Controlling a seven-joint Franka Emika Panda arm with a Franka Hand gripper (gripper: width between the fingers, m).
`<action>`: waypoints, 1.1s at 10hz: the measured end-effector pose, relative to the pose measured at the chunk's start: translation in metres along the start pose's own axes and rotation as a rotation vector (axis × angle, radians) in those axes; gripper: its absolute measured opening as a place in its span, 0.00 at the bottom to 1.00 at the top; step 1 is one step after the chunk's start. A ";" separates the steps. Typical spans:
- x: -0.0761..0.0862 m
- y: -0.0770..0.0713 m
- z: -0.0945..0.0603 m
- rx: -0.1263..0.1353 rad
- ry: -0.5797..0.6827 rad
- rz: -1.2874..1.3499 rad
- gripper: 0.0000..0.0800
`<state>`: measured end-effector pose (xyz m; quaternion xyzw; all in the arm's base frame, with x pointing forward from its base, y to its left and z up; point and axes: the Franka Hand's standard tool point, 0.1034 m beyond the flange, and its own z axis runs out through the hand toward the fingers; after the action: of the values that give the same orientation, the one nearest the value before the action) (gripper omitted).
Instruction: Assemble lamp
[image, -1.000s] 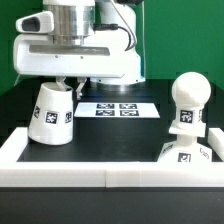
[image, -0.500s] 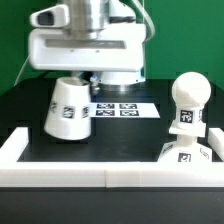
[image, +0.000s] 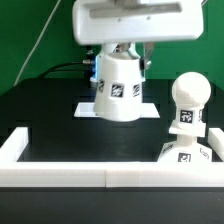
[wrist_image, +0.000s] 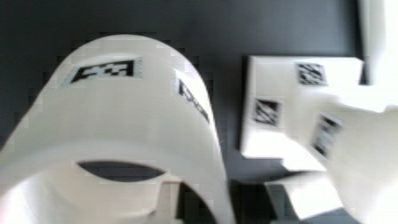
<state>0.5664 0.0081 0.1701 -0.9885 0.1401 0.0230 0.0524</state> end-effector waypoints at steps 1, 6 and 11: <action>0.000 0.002 0.003 -0.001 0.009 -0.004 0.06; -0.008 -0.009 -0.016 0.025 -0.025 0.021 0.06; 0.001 -0.055 -0.071 0.044 -0.051 0.073 0.06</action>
Offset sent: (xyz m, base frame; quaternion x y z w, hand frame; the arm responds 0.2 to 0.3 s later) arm 0.0000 0.0000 0.0000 0.0000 0.0000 0.0000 1.0000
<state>0.5848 0.0523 0.2459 -0.9805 0.1750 0.0470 0.0767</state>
